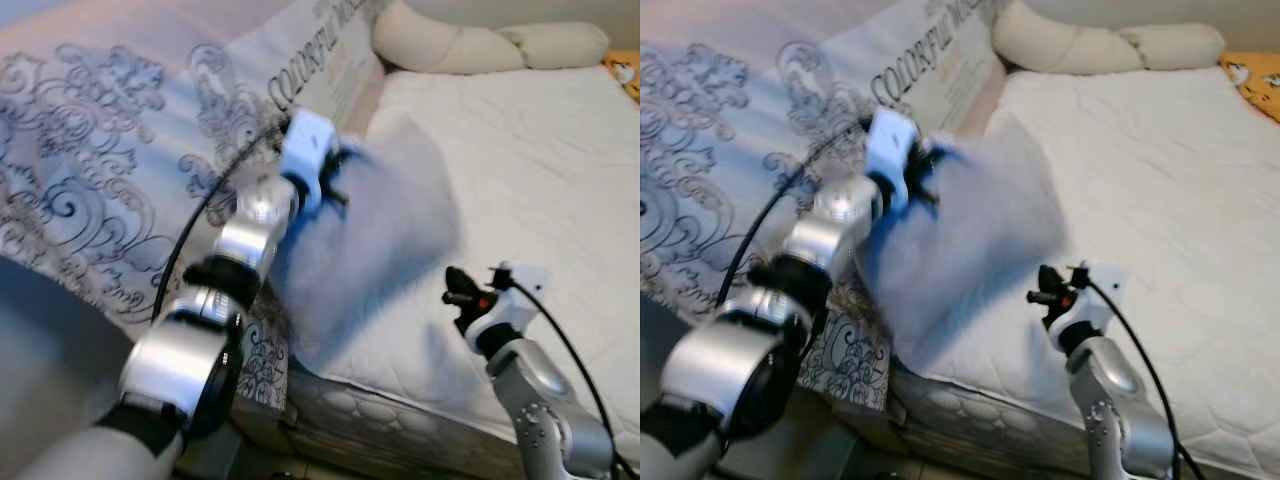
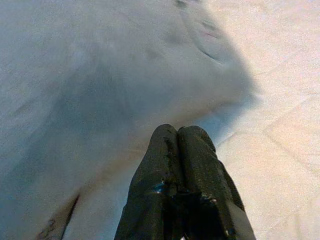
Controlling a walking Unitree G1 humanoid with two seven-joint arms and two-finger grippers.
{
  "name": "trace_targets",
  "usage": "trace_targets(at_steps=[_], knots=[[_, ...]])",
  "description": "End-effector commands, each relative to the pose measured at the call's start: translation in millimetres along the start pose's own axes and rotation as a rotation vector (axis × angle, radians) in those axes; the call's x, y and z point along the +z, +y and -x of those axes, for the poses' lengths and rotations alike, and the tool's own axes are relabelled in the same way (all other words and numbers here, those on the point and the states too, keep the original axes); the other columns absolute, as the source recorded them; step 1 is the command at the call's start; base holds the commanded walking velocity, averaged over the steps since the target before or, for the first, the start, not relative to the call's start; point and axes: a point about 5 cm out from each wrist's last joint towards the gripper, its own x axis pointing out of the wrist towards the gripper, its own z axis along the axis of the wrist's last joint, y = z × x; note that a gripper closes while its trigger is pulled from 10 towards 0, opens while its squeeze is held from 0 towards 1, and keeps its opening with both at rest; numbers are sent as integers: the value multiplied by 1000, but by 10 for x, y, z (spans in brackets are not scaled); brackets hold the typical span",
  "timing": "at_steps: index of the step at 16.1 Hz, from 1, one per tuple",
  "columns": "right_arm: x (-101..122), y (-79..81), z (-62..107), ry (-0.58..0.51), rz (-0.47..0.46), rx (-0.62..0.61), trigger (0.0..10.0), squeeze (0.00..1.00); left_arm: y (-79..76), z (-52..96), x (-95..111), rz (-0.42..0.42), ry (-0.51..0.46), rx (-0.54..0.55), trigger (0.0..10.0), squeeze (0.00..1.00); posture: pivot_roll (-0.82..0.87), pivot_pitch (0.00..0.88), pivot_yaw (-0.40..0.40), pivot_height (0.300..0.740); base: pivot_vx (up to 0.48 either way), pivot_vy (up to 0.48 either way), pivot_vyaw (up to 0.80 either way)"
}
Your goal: Clean up the room
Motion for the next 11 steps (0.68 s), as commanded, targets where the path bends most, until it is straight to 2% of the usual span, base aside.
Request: trace_targets(at_steps=[1, 4, 7, 9, 10, 11], knots=[[16, 19, 29, -12, -6, 2, 10000, 0, 135, -26, 158, 49, -69, 106, 10000, 0, -171, 0, 169, 740, 0, 0, 0], [67, -13, 95, -21, 11, -12, 10000, 0, 242, -39, 170, 78, -67, 273, 10000, 0, -239, 0, 191, 740, 0, 0, 0], [106, -25, 182, -12, 43, -5, 10000, 0, 139, -29, -39, 22, 10, 252, 10000, 0, -290, 0, 202, 740, 0, 0, 0], [153, 18, 317, 11, 97, 76, 10000, 0, 73, 64, -406, -12, 151, 225, 10000, 0, -332, 0, 202, 740, 0, 0, 0], [163, 24, 340, 12, 107, 90, 10000, 0, 69, 81, -451, -21, 164, 220, 10000, 0, -340, 0, 201, 740, 0, 0, 0], [204, 52, 445, 27, 149, 172, 10000, 0, 89, 175, -652, -49, 235, 217, 10000, 0, -366, 0, 197, 740, 0, 0, 0]])
